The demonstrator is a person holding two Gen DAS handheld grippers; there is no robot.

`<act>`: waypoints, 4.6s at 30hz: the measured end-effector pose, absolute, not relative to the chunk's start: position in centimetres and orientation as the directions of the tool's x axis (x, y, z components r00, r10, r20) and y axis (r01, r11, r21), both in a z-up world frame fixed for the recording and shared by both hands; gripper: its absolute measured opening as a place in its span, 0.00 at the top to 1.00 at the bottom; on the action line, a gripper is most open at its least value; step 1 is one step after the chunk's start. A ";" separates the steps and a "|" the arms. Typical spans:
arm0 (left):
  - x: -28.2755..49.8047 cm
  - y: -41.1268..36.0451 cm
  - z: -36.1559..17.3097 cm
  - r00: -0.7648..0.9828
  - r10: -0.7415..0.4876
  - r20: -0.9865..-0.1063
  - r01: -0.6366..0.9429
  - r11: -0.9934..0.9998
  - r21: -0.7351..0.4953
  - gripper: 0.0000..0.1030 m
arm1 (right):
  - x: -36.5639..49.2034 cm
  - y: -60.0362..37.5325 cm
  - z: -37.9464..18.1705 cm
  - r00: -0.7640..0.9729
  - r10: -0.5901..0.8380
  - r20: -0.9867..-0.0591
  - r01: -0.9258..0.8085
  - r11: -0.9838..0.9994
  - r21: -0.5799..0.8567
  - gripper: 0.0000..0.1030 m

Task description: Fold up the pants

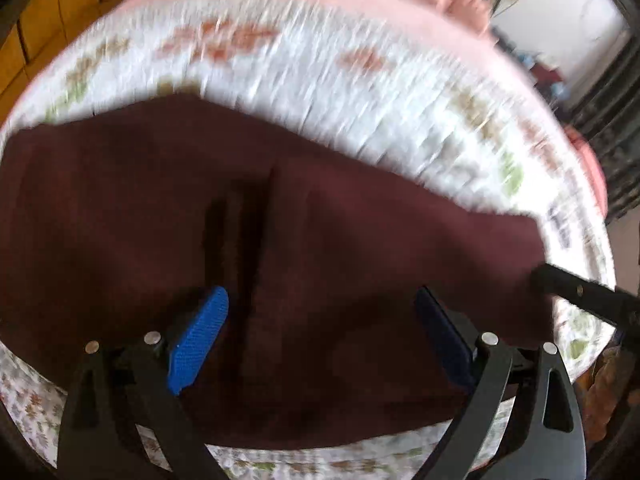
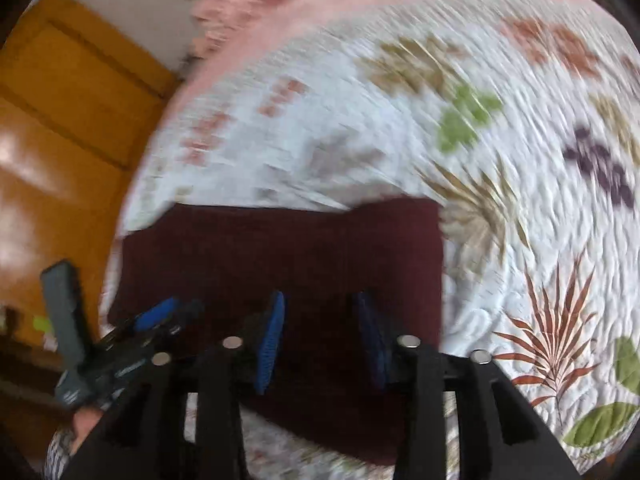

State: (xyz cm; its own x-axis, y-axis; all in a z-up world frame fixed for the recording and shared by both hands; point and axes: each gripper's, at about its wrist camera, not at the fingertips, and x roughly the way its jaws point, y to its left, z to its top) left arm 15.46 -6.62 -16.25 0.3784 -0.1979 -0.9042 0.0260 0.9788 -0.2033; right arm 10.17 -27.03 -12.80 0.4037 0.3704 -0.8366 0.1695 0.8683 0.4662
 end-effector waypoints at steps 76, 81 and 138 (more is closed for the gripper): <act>8.7 27.8 -18.9 0.624 -0.415 -0.662 -0.527 0.402 -0.749 0.13 | 8.2 -15.9 -13.5 0.328 0.436 -0.838 -0.048 0.893 0.447 0.43; 7.9 28.3 -19.0 0.620 -0.385 -0.684 -0.569 0.381 -0.729 0.32 | 8.1 -15.9 -13.5 0.329 0.439 -0.836 -0.054 0.893 0.448 0.42; 8.4 9.8 -5.0 0.640 -0.507 -0.577 0.123 0.809 -0.575 0.77 | 7.9 -16.8 -13.7 0.339 0.496 -0.800 -0.046 0.858 0.512 0.39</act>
State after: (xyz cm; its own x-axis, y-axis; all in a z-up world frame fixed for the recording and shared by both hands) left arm 8.40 9.80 -5.01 0.6403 -0.5070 -0.5771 0.1229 0.8092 -0.5746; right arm 7.92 -16.82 -13.65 0.3393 0.4955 -0.7996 -0.0457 0.8577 0.5121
